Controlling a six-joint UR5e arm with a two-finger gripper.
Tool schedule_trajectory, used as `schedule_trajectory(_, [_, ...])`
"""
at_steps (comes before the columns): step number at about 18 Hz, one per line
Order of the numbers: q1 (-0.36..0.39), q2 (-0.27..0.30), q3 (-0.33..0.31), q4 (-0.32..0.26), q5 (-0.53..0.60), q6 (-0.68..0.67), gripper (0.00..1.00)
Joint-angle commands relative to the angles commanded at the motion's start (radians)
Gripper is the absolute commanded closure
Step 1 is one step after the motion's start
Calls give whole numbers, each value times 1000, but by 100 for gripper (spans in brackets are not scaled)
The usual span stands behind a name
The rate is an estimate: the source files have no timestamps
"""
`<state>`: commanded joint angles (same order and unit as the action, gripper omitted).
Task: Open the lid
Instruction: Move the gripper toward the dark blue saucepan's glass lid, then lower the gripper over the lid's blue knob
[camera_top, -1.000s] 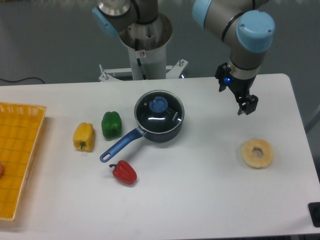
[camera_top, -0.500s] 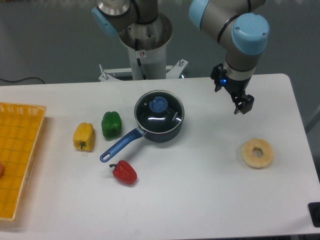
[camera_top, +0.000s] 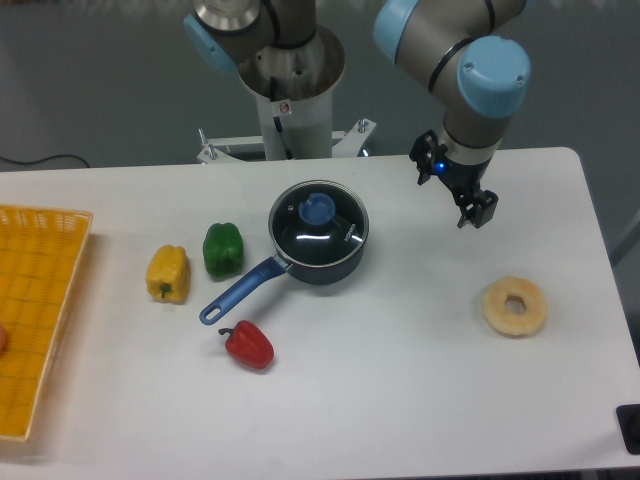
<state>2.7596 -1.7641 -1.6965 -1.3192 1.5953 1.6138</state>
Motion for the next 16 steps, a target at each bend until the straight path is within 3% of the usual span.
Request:
schedule_trajectory(6, [-34, 20, -38, 0, -2, -12, 0])
schedule_trajectory(10, [-70, 69, -104, 49, -12, -77, 0])
schedule_trajectory(16, [-152, 118, -158, 61, -21, -236, 0])
